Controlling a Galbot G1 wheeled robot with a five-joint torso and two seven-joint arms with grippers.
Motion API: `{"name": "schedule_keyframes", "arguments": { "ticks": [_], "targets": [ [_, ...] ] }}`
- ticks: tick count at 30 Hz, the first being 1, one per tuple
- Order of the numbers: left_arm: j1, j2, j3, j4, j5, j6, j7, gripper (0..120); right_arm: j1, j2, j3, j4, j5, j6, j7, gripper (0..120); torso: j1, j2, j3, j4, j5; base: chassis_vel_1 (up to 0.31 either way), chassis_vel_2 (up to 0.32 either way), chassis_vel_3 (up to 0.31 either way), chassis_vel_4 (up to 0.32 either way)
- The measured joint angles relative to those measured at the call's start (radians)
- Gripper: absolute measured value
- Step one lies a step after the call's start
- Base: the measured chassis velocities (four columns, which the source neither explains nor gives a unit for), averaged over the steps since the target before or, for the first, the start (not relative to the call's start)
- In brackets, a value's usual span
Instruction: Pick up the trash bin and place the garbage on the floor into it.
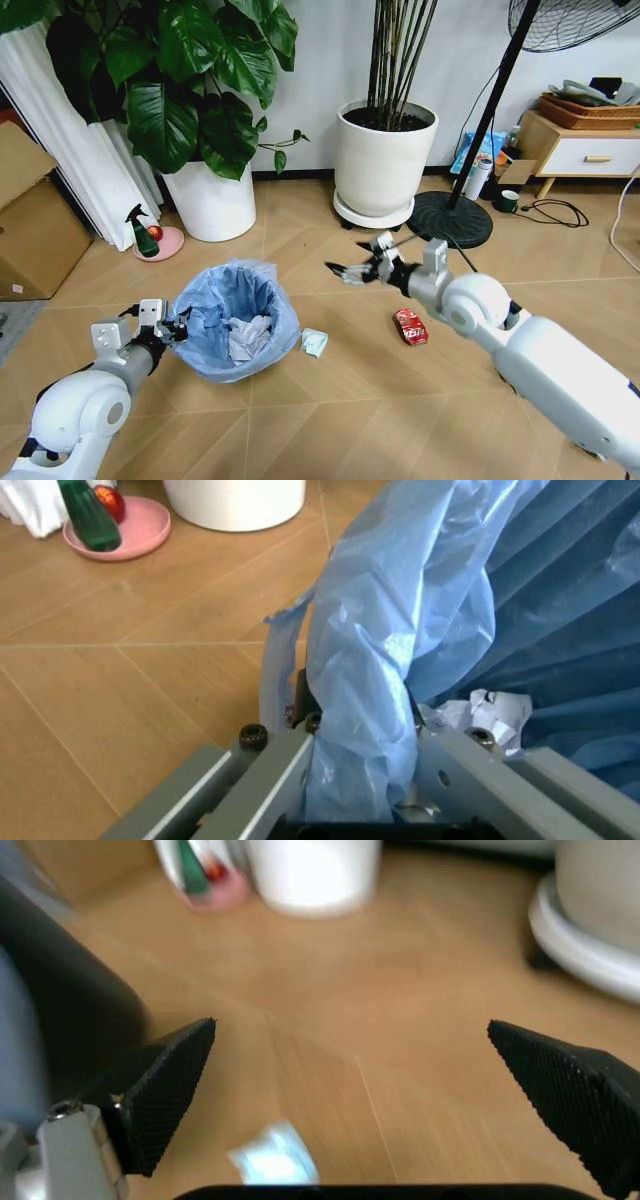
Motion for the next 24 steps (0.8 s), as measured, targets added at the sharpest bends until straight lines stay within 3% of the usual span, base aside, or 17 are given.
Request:
{"name": "schedule_keyframes", "arguments": {
  "ticks": [6, 11, 13, 16, 24],
  "targets": [
    [0.001, 0.007, 0.000, -0.004, -0.006, 0.001, -0.002, 0, -0.035, 0.103, -0.092, -0.235, -0.139, 0.037, -0.013, 100, 0.000, 0.000, 0.000, -0.0001, -0.0003, 0.000, 0.000, 0.000, 0.000],
    [0.002, 0.010, 0.002, -0.011, -0.010, 0.002, -0.003, 0, -0.012, 0.175, -0.129, -0.346, -0.216, 0.076, -0.050, 100, 0.000, 0.000, 0.000, -0.0001, 0.0002, 0.000, 0.000, 0.000, 0.000],
    [0.007, 0.012, 0.003, -0.018, -0.011, 0.003, -0.004, 0, 0.025, 0.258, -0.148, -0.447, -0.257, 0.103, -0.075, 100, 0.000, 0.000, 0.000, -0.0001, -0.0011, 0.000, 0.000, 0.000, 0.000],
    [0.015, 0.012, 0.002, -0.026, -0.011, 0.003, -0.005, 0, 0.057, 0.352, -0.162, -0.557, -0.287, 0.125, -0.094, 100, 0.000, 0.000, 0.000, 0.0004, 0.0005, 0.000, 0.000, 0.000, 0.000],
    [0.026, 0.013, 0.004, -0.035, -0.006, 0.004, -0.005, 0, 0.107, 0.494, -0.155, -0.793, -0.399, 0.179, -0.120, 100, 0.000, 0.000, 0.000, 0.0000, -0.0002, 0.000, 0.000, 0.000, 0.000]
  ]
}}
